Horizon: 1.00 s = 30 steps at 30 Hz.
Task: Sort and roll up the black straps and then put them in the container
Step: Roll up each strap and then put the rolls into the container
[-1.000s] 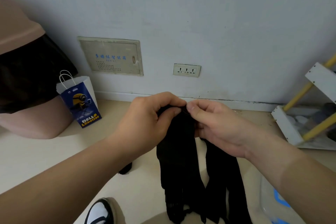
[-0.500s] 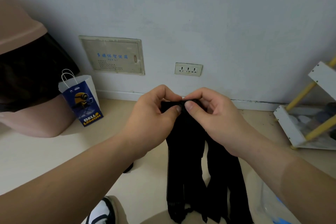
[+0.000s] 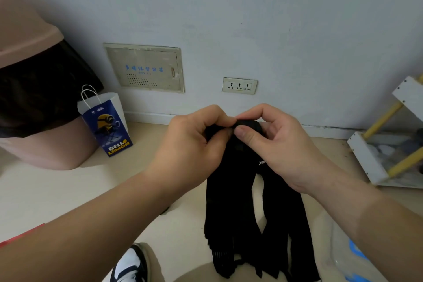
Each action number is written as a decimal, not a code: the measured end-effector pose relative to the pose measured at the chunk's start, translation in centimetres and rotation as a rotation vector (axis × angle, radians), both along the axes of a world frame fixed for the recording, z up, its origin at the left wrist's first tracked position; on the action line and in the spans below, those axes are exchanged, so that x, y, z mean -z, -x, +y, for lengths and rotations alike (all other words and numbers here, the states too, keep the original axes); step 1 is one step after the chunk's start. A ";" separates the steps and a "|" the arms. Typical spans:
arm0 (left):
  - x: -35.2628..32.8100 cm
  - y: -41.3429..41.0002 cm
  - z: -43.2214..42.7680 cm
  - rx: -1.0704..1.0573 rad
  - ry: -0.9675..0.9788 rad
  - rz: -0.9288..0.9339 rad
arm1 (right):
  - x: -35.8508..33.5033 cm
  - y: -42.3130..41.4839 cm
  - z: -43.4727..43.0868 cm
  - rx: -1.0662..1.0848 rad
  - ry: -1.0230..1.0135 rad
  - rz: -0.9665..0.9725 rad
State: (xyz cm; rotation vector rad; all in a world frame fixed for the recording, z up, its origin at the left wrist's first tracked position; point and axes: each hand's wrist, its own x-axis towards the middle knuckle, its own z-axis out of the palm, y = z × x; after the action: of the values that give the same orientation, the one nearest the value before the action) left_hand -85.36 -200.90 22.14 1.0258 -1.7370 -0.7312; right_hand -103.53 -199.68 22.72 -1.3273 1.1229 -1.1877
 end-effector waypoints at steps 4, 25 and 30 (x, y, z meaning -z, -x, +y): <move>-0.2 0.4 0.7 0.060 -0.190 0.107 | 0.3 0.3 0.1 0.018 -0.030 0.029; 0.3 1.1 -0.6 0.078 -0.252 -0.161 | 0.4 0.1 -0.4 0.006 -0.312 -0.158; 0.3 0.9 -1.2 0.028 -0.295 -0.079 | 0.0 2.1 -0.7 -0.147 -0.300 -0.174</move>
State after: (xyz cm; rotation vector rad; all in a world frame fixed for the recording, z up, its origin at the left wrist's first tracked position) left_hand -86.26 -202.11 21.87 1.2454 -1.7473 -0.9979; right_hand -105.63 -200.35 22.68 -1.0378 1.0137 -0.9648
